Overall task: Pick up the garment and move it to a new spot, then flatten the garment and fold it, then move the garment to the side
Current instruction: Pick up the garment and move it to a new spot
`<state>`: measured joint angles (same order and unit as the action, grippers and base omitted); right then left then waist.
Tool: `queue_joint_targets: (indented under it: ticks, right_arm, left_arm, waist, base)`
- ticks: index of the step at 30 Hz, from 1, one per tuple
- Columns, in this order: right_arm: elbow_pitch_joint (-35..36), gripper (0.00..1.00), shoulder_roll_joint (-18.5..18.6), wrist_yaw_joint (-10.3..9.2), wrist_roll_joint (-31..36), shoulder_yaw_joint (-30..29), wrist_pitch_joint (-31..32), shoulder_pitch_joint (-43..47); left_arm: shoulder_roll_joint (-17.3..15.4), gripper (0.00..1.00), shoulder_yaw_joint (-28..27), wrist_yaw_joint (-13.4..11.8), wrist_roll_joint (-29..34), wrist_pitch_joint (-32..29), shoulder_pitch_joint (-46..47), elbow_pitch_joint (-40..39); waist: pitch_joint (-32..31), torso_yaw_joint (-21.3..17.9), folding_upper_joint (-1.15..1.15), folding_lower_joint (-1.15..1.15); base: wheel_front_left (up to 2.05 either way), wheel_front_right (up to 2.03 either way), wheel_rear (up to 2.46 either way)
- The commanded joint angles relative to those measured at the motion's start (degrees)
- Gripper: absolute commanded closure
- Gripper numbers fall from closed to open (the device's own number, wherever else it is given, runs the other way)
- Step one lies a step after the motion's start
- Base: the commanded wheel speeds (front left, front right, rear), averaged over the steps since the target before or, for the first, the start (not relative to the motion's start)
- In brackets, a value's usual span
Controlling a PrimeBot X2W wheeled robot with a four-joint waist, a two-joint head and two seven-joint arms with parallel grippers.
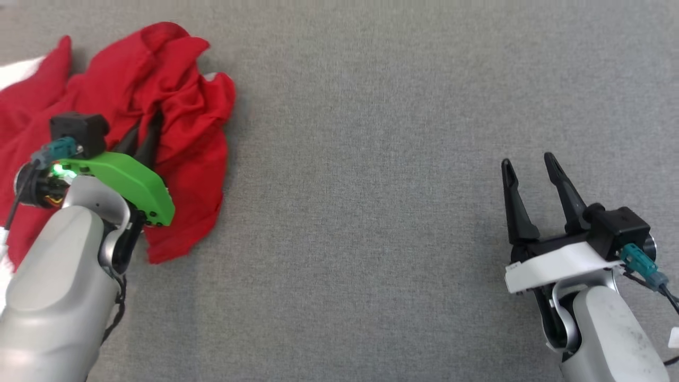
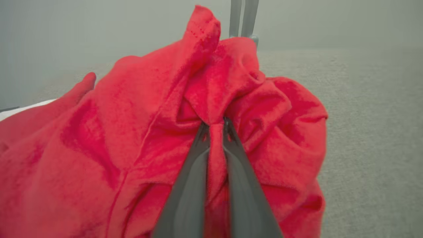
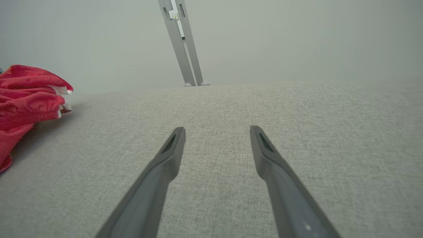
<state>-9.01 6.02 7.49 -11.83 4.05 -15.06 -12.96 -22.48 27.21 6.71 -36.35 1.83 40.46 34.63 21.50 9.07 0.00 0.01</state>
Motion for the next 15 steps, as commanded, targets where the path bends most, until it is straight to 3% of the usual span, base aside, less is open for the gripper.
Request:
queue_joint_targets:
  ticks: [1,9,15]
  right_arm:
    - [-0.1,0.0,-0.2,0.01,-0.3,-0.2,-0.2,1.3]
    - [-0.2,0.0,-1.3,0.01,-0.8,-0.8,-0.2,5.2]
    - [-0.1,0.0,-1.7,0.0,-1.0,-1.9,-0.2,7.7]
  left_arm:
    - [-0.4,1.0,0.2,-0.3,-0.2,-0.2,-1.4,-2.3]
    - [-0.1,1.0,2.2,-3.1,-1.1,-4.0,-8.5,-23.0]
    - [2.5,1.0,5.5,-4.8,-3.1,-7.5,-13.1,-38.7]
  waist:
    - [-4.2,0.4,0.0,-0.01]
    - [-10.4,-1.8,0.0,-0.01]
    - [-13.3,-5.2,0.0,-0.01]
  base:
    - [0.0,0.0,0.0]
    - [0.0,0.0,0.0]
    - [0.0,0.0,0.0]
